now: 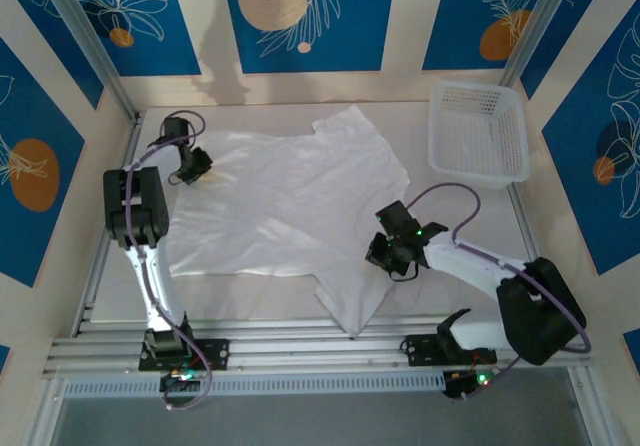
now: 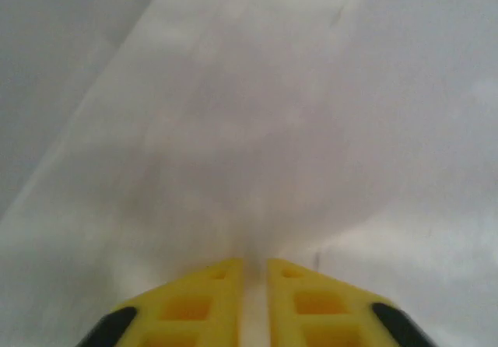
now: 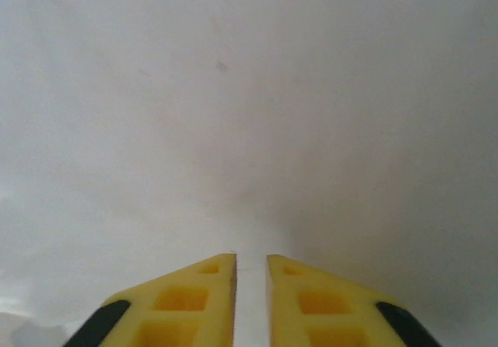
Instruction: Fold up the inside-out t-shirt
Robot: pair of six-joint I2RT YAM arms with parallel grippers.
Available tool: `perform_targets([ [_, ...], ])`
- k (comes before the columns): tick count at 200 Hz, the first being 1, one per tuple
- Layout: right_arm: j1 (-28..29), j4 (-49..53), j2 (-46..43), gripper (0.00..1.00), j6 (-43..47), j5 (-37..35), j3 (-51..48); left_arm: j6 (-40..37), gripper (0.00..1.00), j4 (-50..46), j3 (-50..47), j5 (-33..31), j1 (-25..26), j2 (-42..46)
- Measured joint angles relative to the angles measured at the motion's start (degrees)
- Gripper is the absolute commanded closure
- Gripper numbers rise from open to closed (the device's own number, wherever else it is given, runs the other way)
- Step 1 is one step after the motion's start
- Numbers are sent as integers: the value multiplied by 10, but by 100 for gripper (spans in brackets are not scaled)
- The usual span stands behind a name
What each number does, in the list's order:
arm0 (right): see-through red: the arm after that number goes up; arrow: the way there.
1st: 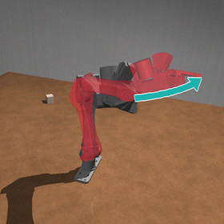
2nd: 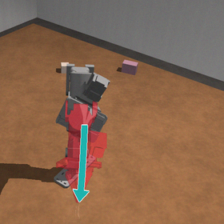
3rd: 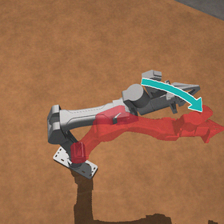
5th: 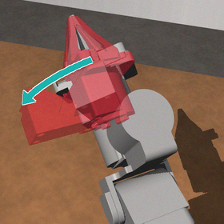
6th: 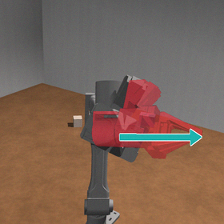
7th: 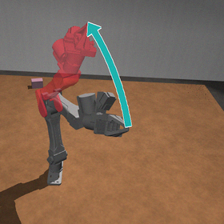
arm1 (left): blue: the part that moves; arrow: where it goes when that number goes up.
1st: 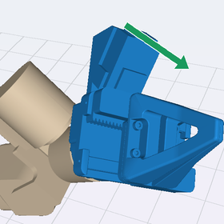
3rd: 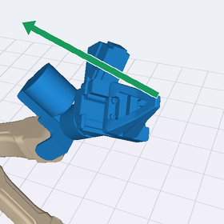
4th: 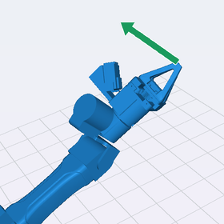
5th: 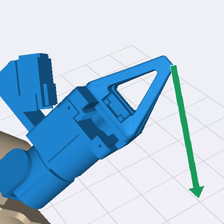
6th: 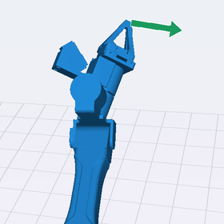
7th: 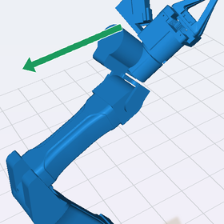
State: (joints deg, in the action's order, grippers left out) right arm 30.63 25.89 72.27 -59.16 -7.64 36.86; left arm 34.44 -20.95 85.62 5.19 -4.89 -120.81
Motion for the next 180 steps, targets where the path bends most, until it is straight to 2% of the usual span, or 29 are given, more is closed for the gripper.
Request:
perform_targets([
  [16,-15,17,-56,74,-7,-30,17,3,60,10,-79,7,0,86],
  [50,-76,44,-190,69,-22,-50,-50,15,58,32,-207,-1,4,322],
  [76,-97,77,-179,62,-17,-33,-97,15,57,28,-280,-36,25,445],
  [95,-97,83,-148,61,-7,-8,-105,24,53,6,-342,-66,37,504],
  [127,-92,41,-100,77,-3,28,-105,43,50,-48,-428,-101,40,591],
  [141,-89,23,-90,91,-3,32,-105,47,50,-70,-455,-111,42,628],
  [152,-89,10,-88,98,-2,33,-105,47,50,-85,-471,-117,44,650],
  [180,-91,19,-108,100,6,24,-102,48,50,-139,-498,-137,47,684],
])
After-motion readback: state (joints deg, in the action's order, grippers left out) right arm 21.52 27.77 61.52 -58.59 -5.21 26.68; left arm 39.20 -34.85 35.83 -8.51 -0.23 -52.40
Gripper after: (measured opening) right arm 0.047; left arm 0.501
